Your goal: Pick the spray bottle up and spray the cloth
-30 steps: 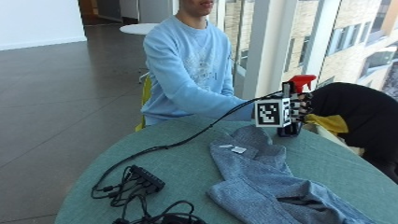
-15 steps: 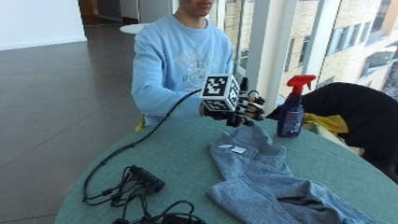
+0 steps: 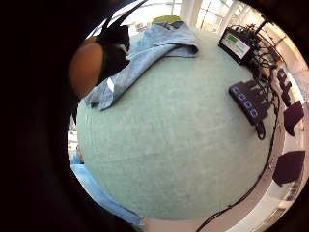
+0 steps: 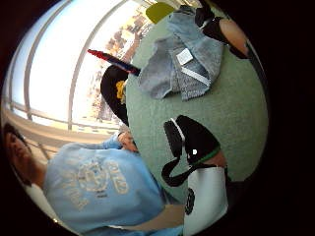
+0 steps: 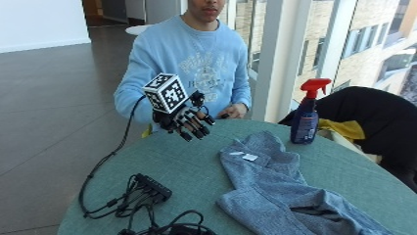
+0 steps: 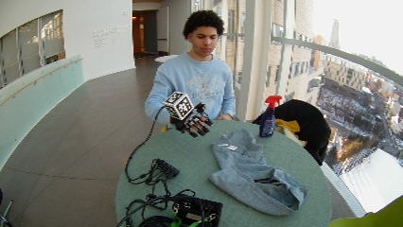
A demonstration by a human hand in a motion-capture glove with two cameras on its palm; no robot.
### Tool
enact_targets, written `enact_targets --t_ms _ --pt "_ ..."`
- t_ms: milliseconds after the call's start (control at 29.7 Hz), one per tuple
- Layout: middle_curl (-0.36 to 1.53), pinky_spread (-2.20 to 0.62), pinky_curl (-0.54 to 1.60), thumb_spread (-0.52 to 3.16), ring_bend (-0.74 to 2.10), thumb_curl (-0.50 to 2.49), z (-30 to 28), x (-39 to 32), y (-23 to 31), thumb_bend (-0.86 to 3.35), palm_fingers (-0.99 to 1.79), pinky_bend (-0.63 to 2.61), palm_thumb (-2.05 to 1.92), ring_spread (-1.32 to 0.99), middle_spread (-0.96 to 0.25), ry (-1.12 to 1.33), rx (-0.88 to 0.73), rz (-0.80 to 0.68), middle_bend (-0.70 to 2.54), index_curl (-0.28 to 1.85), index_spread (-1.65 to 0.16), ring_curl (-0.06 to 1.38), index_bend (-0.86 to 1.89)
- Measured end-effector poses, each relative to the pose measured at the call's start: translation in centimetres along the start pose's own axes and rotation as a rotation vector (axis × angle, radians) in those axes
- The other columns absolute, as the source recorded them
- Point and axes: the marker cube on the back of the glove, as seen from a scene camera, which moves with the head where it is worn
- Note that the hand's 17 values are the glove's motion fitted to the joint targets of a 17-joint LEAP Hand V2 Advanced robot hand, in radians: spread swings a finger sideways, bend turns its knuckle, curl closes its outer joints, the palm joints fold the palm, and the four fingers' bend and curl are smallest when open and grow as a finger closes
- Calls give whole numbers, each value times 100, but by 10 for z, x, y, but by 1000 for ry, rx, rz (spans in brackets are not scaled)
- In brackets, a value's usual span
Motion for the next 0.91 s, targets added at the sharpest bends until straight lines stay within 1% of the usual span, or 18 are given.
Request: enact_targets --t_ms 168,438,910 --pt "42 18 35 106 27 40 -5 16 25 -2 71 20 73 -4 -9 23 11 32 29 29 -36 33 13" --pt "42 19 35 107 26 38 -16 25 48 -2 71 19 73 -4 -9 85 15 44 29 29 -36 33 13" --pt "42 20 34 108 23 36 -19 29 61 -2 72 18 73 -3 -9 124 -15 51 29 29 -35 33 14"
